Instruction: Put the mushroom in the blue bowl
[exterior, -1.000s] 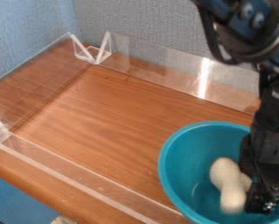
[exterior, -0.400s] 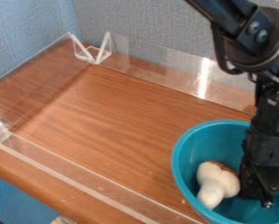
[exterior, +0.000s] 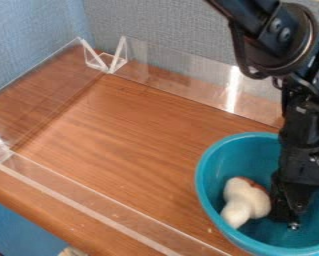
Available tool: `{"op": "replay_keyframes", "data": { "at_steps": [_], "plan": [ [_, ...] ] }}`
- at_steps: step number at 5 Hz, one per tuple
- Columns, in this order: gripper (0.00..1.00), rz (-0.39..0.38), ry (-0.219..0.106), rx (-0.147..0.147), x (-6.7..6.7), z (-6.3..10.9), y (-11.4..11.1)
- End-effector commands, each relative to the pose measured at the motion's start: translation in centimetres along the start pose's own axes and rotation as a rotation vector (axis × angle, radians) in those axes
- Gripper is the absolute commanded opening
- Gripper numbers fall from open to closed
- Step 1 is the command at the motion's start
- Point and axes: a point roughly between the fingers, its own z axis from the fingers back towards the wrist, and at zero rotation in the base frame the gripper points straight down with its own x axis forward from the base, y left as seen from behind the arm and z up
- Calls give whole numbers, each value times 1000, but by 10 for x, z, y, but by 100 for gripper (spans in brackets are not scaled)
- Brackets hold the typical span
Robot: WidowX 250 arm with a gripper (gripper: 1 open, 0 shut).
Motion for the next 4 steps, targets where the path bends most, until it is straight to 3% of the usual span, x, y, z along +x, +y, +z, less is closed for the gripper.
{"op": "replay_keyframes", "data": {
  "at_steps": [1,2,3,4],
  "plan": [
    [0,-56,-23,17,-2,21,1],
    [100,-113,-24,9,-4,33,-4],
    [0,-114,-29,7,-6,37,-8],
    [0,-106,-32,7,-7,40,-12]
  ]
}}
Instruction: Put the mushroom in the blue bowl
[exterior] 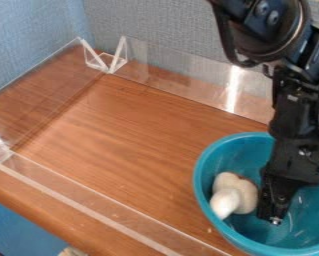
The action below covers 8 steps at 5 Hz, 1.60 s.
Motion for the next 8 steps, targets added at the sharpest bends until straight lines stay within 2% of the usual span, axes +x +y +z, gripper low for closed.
{"op": "replay_keyframes", "data": {
  "at_steps": [1,2,4,5,6,8],
  "plan": [
    [0,-13,-41,50,4,12,-10],
    [0,-38,-51,46,11,4,-22],
    [0,-24,-67,50,28,8,-28],
    [100,-61,-72,44,32,15,-24],
    [0,-108,-70,34,37,18,-21],
    [0,-196,-63,12,41,16,-28]
  ]
}}
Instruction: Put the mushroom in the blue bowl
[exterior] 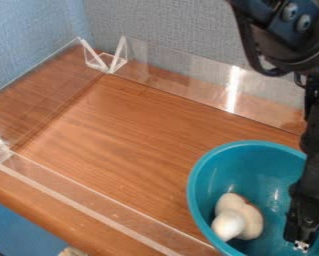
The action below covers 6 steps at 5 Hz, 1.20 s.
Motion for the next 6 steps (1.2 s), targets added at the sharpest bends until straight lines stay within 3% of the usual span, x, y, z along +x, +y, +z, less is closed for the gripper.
{"op": "replay_keyframes", "data": {
  "at_steps": [1,3,5,6],
  "plan": [
    [0,-68,-25,35,8,13,2],
    [0,-43,-32,26,-1,-12,7],
    [0,-56,-57,6,-4,-6,3],
    [100,-72,-70,-1,-7,-7,6]
  ]
}}
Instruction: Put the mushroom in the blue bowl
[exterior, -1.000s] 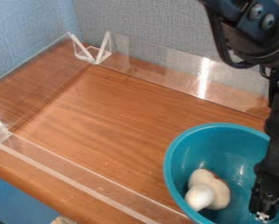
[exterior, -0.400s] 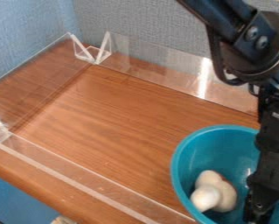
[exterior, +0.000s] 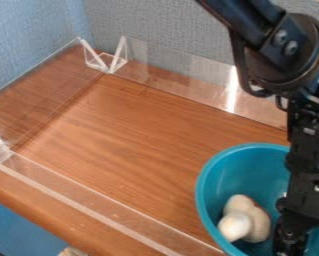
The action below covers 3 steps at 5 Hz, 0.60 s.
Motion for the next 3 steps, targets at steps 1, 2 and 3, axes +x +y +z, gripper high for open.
{"op": "replay_keyframes", "data": {
  "at_steps": [1,2,3],
  "plan": [
    [100,-29,-33,40,10,21,2],
    [0,-49,-41,35,15,27,0],
    [100,-70,-45,30,19,35,-2]
  ]
}}
